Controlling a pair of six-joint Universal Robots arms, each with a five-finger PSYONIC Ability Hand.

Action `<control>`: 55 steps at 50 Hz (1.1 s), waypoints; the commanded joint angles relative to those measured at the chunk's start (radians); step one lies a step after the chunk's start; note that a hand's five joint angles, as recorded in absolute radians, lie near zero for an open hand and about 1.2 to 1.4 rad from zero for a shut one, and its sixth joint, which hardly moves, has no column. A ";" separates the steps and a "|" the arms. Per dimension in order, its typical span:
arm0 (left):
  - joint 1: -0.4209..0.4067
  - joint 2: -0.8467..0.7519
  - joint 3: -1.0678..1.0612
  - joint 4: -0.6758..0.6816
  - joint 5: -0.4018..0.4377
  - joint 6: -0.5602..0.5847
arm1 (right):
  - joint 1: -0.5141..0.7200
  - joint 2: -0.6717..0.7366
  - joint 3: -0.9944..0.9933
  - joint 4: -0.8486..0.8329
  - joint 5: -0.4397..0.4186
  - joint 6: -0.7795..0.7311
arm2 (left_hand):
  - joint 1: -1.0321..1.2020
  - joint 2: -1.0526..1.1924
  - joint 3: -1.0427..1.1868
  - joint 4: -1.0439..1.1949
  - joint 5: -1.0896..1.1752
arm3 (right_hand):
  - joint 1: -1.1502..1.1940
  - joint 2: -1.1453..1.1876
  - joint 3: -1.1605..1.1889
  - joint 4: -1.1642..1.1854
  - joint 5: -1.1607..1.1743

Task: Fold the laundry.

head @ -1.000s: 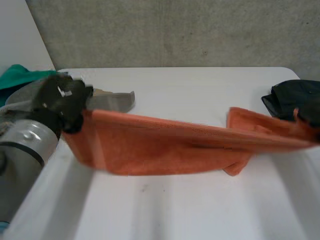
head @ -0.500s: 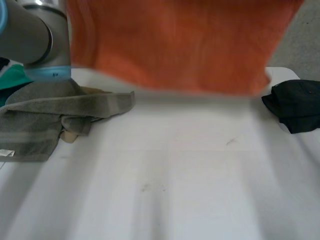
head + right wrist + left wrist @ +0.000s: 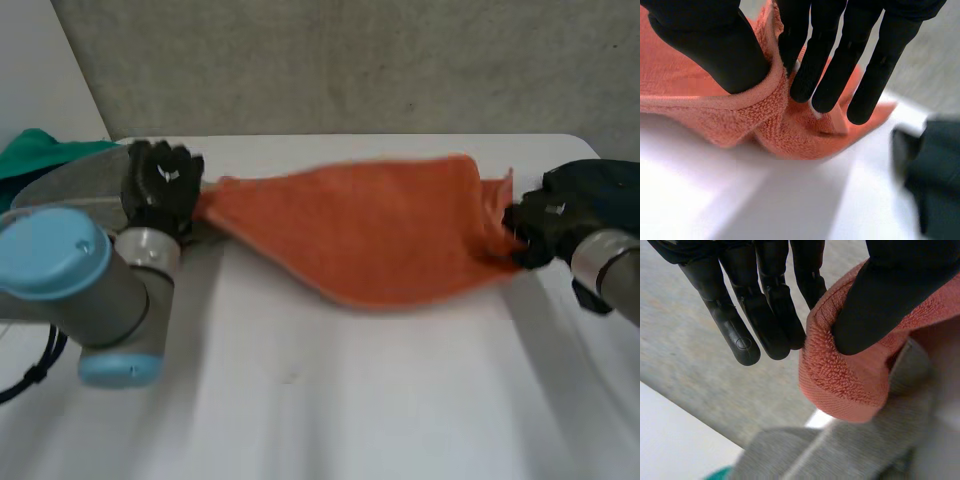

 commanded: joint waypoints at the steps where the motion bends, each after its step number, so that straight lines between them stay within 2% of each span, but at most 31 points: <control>1: -0.044 0.056 -0.086 0.000 0.003 0.002 | -0.077 0.011 0.041 0.060 -0.001 -0.107 | 0.247 0.195 0.199 0.193 0.249 | -0.353 -0.397 -0.415 -0.420 -0.393; 3: -0.047 0.069 -0.089 0.000 0.003 0.002 | -0.091 0.005 0.051 0.050 -0.001 -0.167 | 0.247 0.195 0.199 0.193 0.249 | -0.582 -0.626 -0.644 -0.650 -0.623; 10: -0.049 0.095 -0.083 0.000 0.001 0.002 | -0.091 -0.090 0.087 0.049 -0.031 -0.381 | 0.247 0.195 0.199 0.193 0.249 | -0.616 -0.660 -0.678 -0.683 -0.656; 14: -0.047 0.096 -0.078 0.000 0.000 0.000 | -0.094 -0.107 0.120 0.053 -0.108 -0.573 | 0.247 0.195 0.199 0.193 0.249 | -0.619 -0.663 -0.681 -0.686 -0.659; 18: -0.046 0.096 -0.077 0.000 0.000 -0.003 | -0.094 -0.115 0.174 0.046 -0.221 -0.820 | 0.247 0.195 0.199 0.193 0.249 | -0.718 -0.762 -0.780 -0.786 -0.759; 22: -0.046 0.096 -0.077 0.001 0.000 -0.010 | -0.095 -0.112 0.180 0.046 -0.254 -0.975 | 0.247 0.195 0.199 0.193 0.249 | -0.759 -0.803 -0.821 -0.827 -0.800; 27: -0.041 0.095 -0.075 0.001 0.000 -0.018 | -0.092 -0.086 0.170 0.044 -0.254 -1.080 | 0.247 0.195 0.199 0.193 0.249 | -0.754 -0.798 -0.816 -0.821 -0.794; 29: -0.039 0.095 -0.075 0.000 0.000 -0.023 | -0.092 -0.070 0.162 0.041 -0.254 -1.086 | 0.247 0.195 0.199 0.193 0.249 | -0.701 -0.745 -0.763 -0.769 -0.742; 31: -0.038 0.095 -0.077 0.000 0.000 -0.030 | -0.088 -0.047 0.142 0.034 -0.254 -1.077 | 0.247 0.195 0.199 0.193 0.249 | -0.362 -0.406 -0.424 -0.430 -0.403; 34: -0.036 0.093 -0.077 0.000 0.000 -0.038 | -0.086 -0.020 0.124 0.038 -0.263 -1.061 | 0.247 0.195 0.199 0.193 0.249 | 0.274 0.230 0.212 0.206 0.233; 39: -0.030 0.093 -0.075 0.000 0.001 -0.046 | -0.086 -0.021 0.119 0.033 -0.263 -1.052 | 0.247 0.195 0.199 0.193 0.249 | 0.276 0.232 0.214 0.208 0.235; 40: -0.027 0.093 -0.075 0.000 0.001 -0.046 | -0.086 -0.023 0.116 0.033 -0.261 -1.051 | 0.247 0.195 0.199 0.193 0.249 | 0.137 0.093 0.075 0.070 0.097; 41: -0.026 0.093 -0.075 0.000 0.001 -0.044 | -0.088 -0.023 0.108 0.041 -0.252 -1.047 | 0.247 0.195 0.199 0.193 0.249 | -0.602 -0.646 -0.664 -0.670 -0.643; 42: -0.021 0.095 -0.074 0.000 0.001 -0.046 | -0.088 -0.023 0.107 0.041 -0.251 -1.044 | 0.247 0.195 0.199 0.193 0.249 | -0.729 -0.773 -0.791 -0.796 -0.770; 44: -0.013 0.096 -0.072 0.000 0.001 -0.044 | -0.089 -0.024 0.099 0.041 -0.251 -1.028 | 0.247 0.195 0.199 0.193 0.249 | -0.683 -0.727 -0.745 -0.751 -0.724; 48: -0.013 0.101 -0.069 -0.002 0.001 -0.044 | -0.091 -0.041 0.059 0.044 -0.231 -0.870 | 0.247 0.195 0.199 0.193 0.249 | -0.709 -0.753 -0.771 -0.777 -0.750; 52: -0.013 0.103 -0.069 -0.002 0.001 -0.044 | -0.099 -0.076 0.009 0.089 -0.185 -0.608 | 0.247 0.195 0.199 0.193 0.249 | -0.786 -0.830 -0.848 -0.853 -0.827; 53: -0.013 0.103 -0.071 -0.002 0.001 -0.044 | -0.099 -0.087 -0.026 0.137 -0.166 -0.495 | 0.247 0.195 0.199 0.193 0.249 | -0.815 -0.859 -0.877 -0.883 -0.856; 55: -0.013 0.104 -0.072 -0.004 0.001 -0.043 | -0.099 -0.092 -0.057 0.199 -0.165 -0.394 | 0.247 0.195 0.199 0.193 0.249 | -0.842 -0.886 -0.904 -0.909 -0.882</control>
